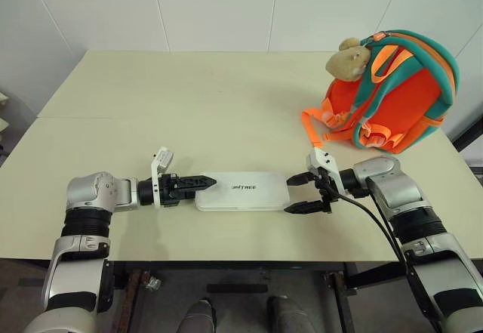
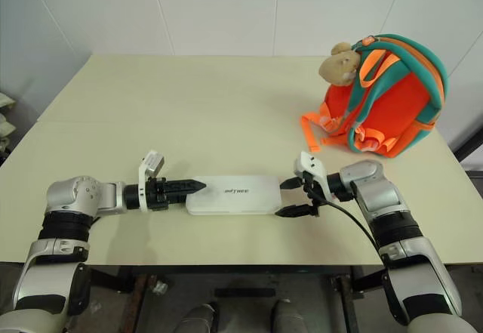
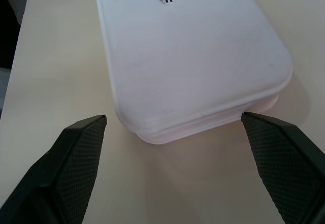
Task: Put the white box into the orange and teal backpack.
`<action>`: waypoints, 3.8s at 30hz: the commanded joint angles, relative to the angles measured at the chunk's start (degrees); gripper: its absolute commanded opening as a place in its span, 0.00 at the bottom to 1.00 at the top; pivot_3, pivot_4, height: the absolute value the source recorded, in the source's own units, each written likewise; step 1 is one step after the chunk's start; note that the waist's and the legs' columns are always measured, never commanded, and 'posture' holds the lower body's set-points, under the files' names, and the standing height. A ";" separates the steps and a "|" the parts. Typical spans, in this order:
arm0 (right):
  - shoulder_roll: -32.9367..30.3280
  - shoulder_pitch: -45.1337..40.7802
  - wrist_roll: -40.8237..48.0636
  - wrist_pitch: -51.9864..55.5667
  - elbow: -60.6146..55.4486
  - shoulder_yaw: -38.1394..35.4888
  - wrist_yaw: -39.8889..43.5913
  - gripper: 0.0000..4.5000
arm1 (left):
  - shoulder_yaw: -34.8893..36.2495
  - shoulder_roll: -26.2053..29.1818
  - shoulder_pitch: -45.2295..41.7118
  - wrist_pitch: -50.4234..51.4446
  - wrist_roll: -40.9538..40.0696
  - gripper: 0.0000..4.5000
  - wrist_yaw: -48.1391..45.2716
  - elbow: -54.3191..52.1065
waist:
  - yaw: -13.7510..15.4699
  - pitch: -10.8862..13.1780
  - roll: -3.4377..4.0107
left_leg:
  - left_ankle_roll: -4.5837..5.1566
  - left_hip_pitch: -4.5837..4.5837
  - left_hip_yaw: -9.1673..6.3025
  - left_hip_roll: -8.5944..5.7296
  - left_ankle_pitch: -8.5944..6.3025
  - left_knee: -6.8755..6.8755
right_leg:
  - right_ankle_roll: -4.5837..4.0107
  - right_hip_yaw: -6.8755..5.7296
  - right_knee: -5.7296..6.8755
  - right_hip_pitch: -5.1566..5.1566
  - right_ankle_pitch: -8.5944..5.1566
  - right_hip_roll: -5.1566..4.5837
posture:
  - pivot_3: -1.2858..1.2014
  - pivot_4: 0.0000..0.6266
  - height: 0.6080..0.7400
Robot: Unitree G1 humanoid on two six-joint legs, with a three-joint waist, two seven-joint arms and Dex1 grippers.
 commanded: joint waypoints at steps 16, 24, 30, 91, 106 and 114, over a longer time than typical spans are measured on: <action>-1.71 4.01 0.15 -3.22 -3.98 -1.81 -2.17 1.00 | -6.76 -2.13 -1.98 -1.86 0.59 0.37 -6.64 5.20 | -0.13 0.00 0.00 | 0.00 -0.01 -0.02 0.00 -0.01 0.01 | 0.01 0.00 -0.04 0.03 0.01 0.01 | 0.52 0.24 1.00; -2.50 9.32 3.78 0.97 -12.42 -5.89 -5.17 1.00 | -4.78 -3.84 -1.57 -5.11 -0.32 0.27 -7.09 3.27 | 0.03 0.00 0.00 | 0.00 -0.03 -0.04 -0.01 -0.01 0.04 | 0.02 0.00 -0.03 0.03 0.01 0.00 | 0.52 0.24 1.00; -7.16 13.30 7.45 5.56 -17.65 -15.77 -11.60 1.00 | -2.58 -0.02 0.64 -6.29 -2.10 0.27 -9.53 -3.06 | -0.25 0.01 0.00 | 0.00 -0.07 -0.06 0.00 -0.01 0.03 | 0.01 0.00 -0.08 0.02 0.01 0.00 | 0.52 0.24 1.00; 0.60 -3.05 58.21 55.96 -44.01 -27.87 -18.08 0.00 | 20.78 13.13 19.04 -14.73 -10.72 0.27 1.69 -13.44 | -1.19 0.02 0.02 | -0.19 -0.22 0.00 0.16 0.07 -0.70 | -0.45 0.00 0.24 -0.75 -0.31 -0.01 | 0.52 0.24 1.00; -10.41 3.82 52.92 47.92 -40.31 -19.11 -9.78 0.00 | 26.25 13.17 22.15 -15.16 -20.83 0.27 -1.64 -31.61 | -0.19 0.00 -0.04 | -0.13 -0.20 0.12 0.14 0.03 -0.57 | -0.46 0.01 0.13 -0.67 -0.31 -0.03 | 0.52 0.24 1.00; -9.08 4.09 48.31 43.32 -37.79 -14.81 -7.62 0.00 | 29.61 15.12 25.43 -17.25 -25.59 0.27 -3.14 -39.54 | -0.06 0.01 -0.05 | -0.10 -0.21 0.14 0.15 -0.01 -0.52 | -0.45 0.01 0.09 -0.64 -0.31 -0.02 | 0.52 0.24 1.00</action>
